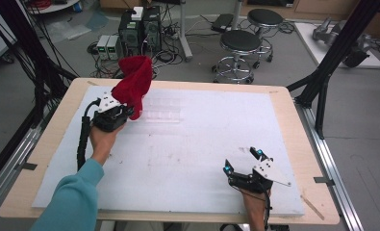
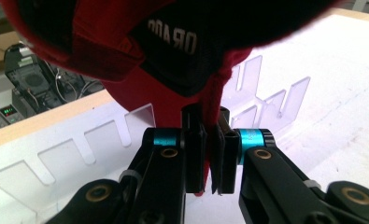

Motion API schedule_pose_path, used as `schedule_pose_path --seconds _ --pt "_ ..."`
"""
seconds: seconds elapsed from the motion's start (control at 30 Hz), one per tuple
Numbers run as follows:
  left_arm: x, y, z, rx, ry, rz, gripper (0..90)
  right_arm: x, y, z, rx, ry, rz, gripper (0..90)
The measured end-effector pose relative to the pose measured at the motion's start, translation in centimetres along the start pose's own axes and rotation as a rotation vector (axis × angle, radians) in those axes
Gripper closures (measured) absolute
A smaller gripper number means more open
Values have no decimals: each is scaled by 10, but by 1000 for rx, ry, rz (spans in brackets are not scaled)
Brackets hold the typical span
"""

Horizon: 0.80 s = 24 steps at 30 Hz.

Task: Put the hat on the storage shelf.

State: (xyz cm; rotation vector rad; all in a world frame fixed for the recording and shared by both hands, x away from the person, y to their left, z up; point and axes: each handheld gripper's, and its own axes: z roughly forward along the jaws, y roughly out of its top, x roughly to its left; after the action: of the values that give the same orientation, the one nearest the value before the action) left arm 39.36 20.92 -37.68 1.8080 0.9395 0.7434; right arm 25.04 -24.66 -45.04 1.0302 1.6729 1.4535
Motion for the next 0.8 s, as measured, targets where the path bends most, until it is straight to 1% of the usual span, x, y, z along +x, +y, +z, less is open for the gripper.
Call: schedule_pose_path --seconds 0.03,0.07,0.13,0.2,0.23,0.27,0.3,0.33,0.37,0.4,0.43,0.47,0.5,0.53,0.57,0.6,0.63,0.67,0.7,0.73,0.77,0.8 --pt "1 0 0 6 -2 -7 845 0 0 0 -1 1 -2 5" --pt "1 0 -2 15 -5 -20 809 -1 0 0 -3 2 -2 5" --pt "1 0 -2 14 -9 -24 756 -1 0 -1 -6 3 3 5" --pt "-1 1 -4 23 1 -27 644 -1 -1 -1 -8 3 3 5" --pt "-2 2 -4 27 0 -33 611 0 -1 -1 -10 2 1 5" --pt "-2 2 -5 36 8 -32 611 0 -1 -1 -10 2 1 5" --pt "-3 2 -6 45 22 -37 552 0 -1 -1 -12 6 -2 5" --pt "-3 3 -8 70 26 -39 532 0 -1 -1 -11 7 2 5" --pt "-3 3 -9 77 28 -45 503 -1 -1 -1 -16 7 -6 5" --pt "-3 3 -9 77 28 -45 447 0 -1 -1 -16 7 -4 5" --pt "-3 3 -10 81 35 -52 447 0 -1 -1 -16 7 -4 5" --pt "-3 3 -13 89 27 -73 278 -1 -1 -1 -19 8 -9 5" --pt "-3 3 -13 89 27 -73 223 -1 -1 -1 -19 8 -9 5" --pt "-3 4 -15 87 25 -75 186 -1 -1 -2 -15 10 -5 5" --pt "-3 4 -18 82 19 -74 186 -1 -1 -2 -15 10 -5 5" --pt "-3 2 -26 38 14 -64 142 -1 -1 -2 -14 11 -2 5" --pt "-3 2 -26 38 14 -64 136 -1 -1 -2 -14 11 -2 5" --pt "-2 -3 -36 12 -5 -44 131 -1 -1 -2 -16 10 1 5" --pt "-2 -3 -36 12 -5 -44 116 -1 -1 -2 -16 10 1 5" --pt "-1 -7 -41 14 -19 -44 116 -1 -1 -2 -17 11 1 5" --pt "3 -16 -52 -15 -63 -37 107 -1 -1 -2 -18 13 4 5" --pt "5 -21 -58 -24 -75 -25 106 -2 -1 -2 -22 12 -2 5"
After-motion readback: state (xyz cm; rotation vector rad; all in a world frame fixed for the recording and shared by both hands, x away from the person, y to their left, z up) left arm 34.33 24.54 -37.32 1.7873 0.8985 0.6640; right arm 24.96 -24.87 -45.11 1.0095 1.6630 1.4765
